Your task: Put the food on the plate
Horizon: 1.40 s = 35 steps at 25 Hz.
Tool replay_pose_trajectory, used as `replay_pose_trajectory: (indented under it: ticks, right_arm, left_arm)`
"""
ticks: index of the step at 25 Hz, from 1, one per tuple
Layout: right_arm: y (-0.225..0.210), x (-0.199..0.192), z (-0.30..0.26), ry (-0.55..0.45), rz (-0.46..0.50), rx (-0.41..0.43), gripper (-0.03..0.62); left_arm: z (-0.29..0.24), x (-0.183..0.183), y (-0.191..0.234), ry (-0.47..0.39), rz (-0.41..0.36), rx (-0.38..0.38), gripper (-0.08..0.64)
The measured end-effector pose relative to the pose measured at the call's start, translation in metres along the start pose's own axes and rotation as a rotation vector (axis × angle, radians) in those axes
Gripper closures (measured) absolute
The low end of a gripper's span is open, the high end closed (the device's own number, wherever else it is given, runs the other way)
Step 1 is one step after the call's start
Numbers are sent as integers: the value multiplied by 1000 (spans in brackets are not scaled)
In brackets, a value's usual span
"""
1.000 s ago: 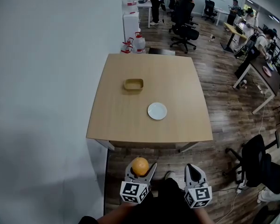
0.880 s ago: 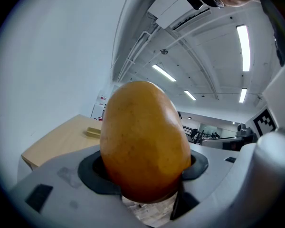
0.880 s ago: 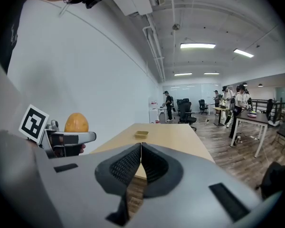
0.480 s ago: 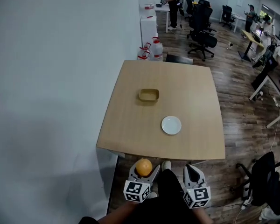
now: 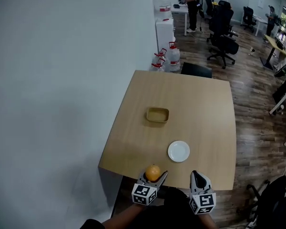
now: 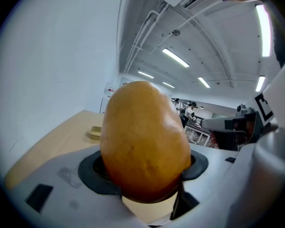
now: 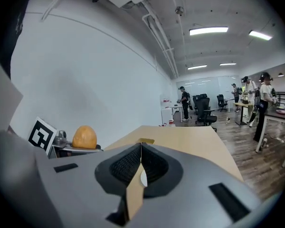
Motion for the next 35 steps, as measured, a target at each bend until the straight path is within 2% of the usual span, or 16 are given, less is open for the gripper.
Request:
replay_pose_trajectory:
  ticks: [6, 12, 17, 22, 28, 35]
  right_arm:
    - [-51, 21, -27, -35, 35, 10, 532]
    - [-84, 13, -42, -24, -11, 18, 532]
    - [-106, 10, -46, -20, -53, 19, 532]
    - [-125, 4, -49, -10, -92, 15, 532]
    - [-144, 1, -43, -14, -113, -17, 532]
    - [-160, -12, -33, 3, -144, -43, 532]
  left_arm:
    - [-74, -4, -8, 75, -29, -8, 258]
    - [-122, -31, -11, 180, -74, 9, 258]
    - [-159, -46, -13, 269, -150, 8, 258]
    - [-186, -63, -4, 352, -163, 32, 258]
    - [-213, -93, -6, 447, -262, -1, 258]
    - [-242, -111, -6, 537, -281, 26, 258]
Point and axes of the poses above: the fingertips, and each gripper's own axes: z backward along the fingers, y to its left, x out of its top, the point moved 9 cm from there along z, backward along the fingers, and after that the axes turned 15 degrees about x, right-handed, at the moved point
